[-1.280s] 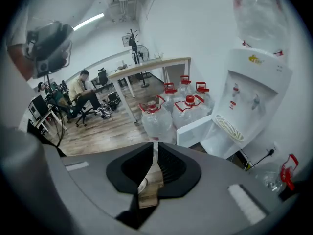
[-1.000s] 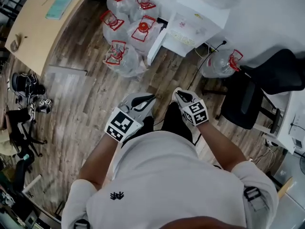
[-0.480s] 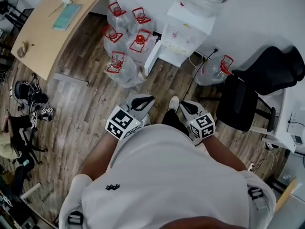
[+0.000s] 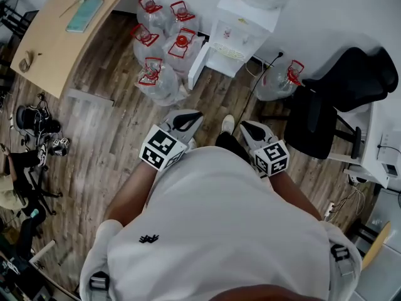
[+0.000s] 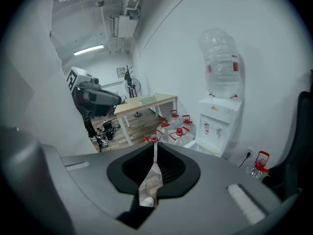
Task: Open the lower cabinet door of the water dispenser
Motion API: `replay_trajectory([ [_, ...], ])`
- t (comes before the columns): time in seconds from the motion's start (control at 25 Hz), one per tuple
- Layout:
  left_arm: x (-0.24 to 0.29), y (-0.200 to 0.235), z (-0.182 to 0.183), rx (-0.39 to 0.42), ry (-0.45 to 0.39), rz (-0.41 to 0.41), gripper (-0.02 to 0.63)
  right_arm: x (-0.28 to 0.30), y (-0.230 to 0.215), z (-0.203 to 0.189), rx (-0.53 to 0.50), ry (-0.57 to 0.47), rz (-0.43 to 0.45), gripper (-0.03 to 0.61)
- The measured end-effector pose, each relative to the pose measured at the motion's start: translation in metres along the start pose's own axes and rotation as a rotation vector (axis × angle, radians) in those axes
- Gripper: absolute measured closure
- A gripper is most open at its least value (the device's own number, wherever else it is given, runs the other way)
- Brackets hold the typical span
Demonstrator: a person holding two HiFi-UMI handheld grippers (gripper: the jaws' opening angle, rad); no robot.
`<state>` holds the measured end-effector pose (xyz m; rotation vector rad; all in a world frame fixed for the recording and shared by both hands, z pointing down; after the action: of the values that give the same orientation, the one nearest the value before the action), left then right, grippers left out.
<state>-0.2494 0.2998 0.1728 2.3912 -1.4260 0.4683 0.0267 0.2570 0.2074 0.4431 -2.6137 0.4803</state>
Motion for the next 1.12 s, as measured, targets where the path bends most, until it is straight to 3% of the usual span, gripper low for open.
replay_trajectory([
  [1.12, -0.028, 0.024, -0.034, -0.092, 0.027, 0.062, 0.557, 0.028, 0.019, 0.012, -0.045, 0.009, 0.038, 0.577],
])
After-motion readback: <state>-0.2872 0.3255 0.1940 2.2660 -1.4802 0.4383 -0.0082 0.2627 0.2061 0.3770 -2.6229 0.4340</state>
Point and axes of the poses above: the fingertips, and each gripper's own axes: x forward along the fingers, y to its left, z out of its top, the point moved 10 cm from there along -x, backward along the fingers, and after that the axes turned 13 degrees about z, right-handed, at the moved point
